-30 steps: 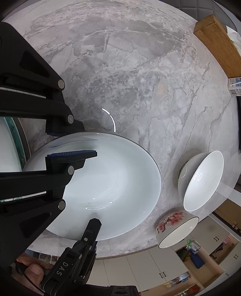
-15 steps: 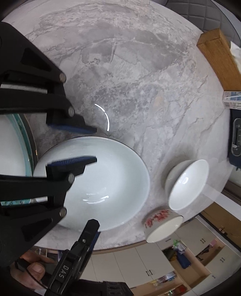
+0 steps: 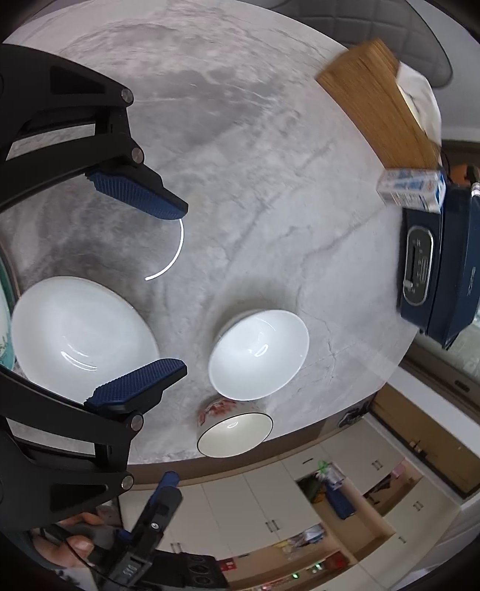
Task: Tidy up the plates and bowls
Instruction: 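Open the left tool and release the bowl on the plates, then close the left tool on the rim of the smaller white bowl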
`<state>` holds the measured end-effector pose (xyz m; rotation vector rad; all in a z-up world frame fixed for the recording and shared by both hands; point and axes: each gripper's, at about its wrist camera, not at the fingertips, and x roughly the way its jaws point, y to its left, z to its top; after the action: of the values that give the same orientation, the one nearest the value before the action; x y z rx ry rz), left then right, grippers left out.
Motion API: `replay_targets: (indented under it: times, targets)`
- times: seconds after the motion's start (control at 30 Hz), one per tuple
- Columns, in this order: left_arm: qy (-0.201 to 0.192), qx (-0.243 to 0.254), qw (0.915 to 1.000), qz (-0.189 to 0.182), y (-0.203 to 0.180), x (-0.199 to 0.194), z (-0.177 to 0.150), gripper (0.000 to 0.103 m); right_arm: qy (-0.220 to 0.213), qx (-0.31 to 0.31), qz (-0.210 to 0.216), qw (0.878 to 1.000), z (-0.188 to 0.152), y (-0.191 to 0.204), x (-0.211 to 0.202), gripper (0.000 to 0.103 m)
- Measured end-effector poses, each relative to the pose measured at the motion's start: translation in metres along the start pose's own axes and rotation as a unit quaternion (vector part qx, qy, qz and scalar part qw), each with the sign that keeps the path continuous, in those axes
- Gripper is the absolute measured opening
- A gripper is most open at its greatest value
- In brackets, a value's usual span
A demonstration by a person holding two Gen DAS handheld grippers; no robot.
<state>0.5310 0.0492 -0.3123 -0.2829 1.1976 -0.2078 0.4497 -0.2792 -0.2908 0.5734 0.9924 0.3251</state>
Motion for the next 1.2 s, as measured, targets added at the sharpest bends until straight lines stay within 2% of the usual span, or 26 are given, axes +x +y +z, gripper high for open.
replay_targets:
  times: [0.2, 0.33, 0.47, 0.57, 0.73, 0.87, 0.97, 1.1, 1.2]
  targets:
    - [-0.004, 0.037, 0.9993, 0.007, -0.021, 0.023, 0.026, 0.077, 0.000, -0.007, 0.010, 1.000, 0.030, 0.010, 0.021, 0.086]
    - [0.023, 0.028, 0.9993, 0.012, -0.020, 0.049, 0.040, 0.077, 0.016, -0.008, 0.012, 1.000, 0.042, 0.013, 0.042, 0.085]
    - [0.025, 0.017, 0.9994, 0.020, -0.012, 0.067, 0.055, 0.077, 0.031, -0.005, 0.006, 0.999, 0.046, 0.011, 0.061, 0.083]
    - [0.030, 0.023, 0.9990, 0.026, -0.012, 0.078, 0.065, 0.077, 0.047, 0.000, 0.001, 0.999, 0.046, 0.009, 0.077, 0.079]
    - [0.047, 0.032, 0.9978, 0.033, -0.012, 0.100, 0.071, 0.077, 0.069, 0.005, -0.020, 0.997, 0.046, 0.005, 0.098, 0.078]
    - [0.054, 0.030, 0.9976, 0.032, -0.011, 0.116, 0.073, 0.077, 0.071, 0.018, -0.030, 0.997, 0.050, 0.000, 0.110, 0.078]
    - [0.056, 0.036, 0.9973, 0.032, -0.013, 0.126, 0.074, 0.077, 0.066, 0.013, -0.044, 0.997, 0.054, 0.000, 0.117, 0.073]
    - [0.061, 0.043, 0.9965, 0.039, -0.015, 0.136, 0.075, 0.074, 0.066, 0.007, -0.046, 0.997, 0.060, 0.004, 0.126, 0.070]
    - [0.063, 0.042, 0.9965, 0.035, -0.015, 0.142, 0.077, 0.060, 0.071, 0.001, -0.046, 0.996, 0.062, 0.006, 0.131, 0.066]
